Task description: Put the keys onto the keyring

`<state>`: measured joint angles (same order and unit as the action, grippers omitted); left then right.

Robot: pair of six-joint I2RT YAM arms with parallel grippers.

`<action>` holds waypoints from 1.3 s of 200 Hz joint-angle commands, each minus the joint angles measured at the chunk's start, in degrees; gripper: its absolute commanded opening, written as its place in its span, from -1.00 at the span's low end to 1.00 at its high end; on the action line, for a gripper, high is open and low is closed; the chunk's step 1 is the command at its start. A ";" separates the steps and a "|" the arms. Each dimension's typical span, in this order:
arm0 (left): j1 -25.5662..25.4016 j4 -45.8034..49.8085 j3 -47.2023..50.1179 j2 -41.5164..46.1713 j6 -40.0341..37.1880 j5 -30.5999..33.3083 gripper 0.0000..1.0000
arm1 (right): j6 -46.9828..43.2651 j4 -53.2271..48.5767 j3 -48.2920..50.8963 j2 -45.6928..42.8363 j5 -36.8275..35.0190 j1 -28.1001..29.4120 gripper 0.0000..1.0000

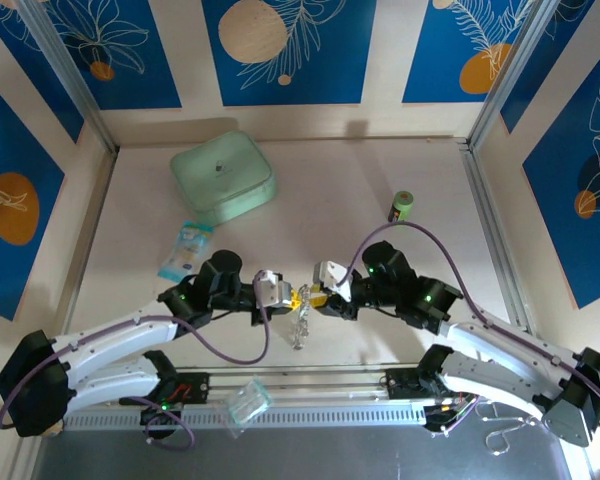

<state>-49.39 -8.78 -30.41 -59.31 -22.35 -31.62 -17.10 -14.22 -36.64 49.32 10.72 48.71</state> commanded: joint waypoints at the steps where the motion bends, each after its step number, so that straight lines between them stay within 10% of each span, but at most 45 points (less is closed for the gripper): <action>1: -0.36 -6.88 1.52 0.97 3.14 -2.82 -1.00 | 6.98 8.18 3.82 -2.06 2.85 -0.02 -0.43; 260: -0.36 -9.68 2.71 0.42 5.12 -3.51 -1.00 | 7.76 10.63 6.45 -1.44 4.59 0.06 -0.50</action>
<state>-49.41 -16.73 -27.03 -59.31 -16.80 -34.04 -9.58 -3.18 -29.69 46.61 12.78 48.62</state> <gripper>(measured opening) 0.043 0.248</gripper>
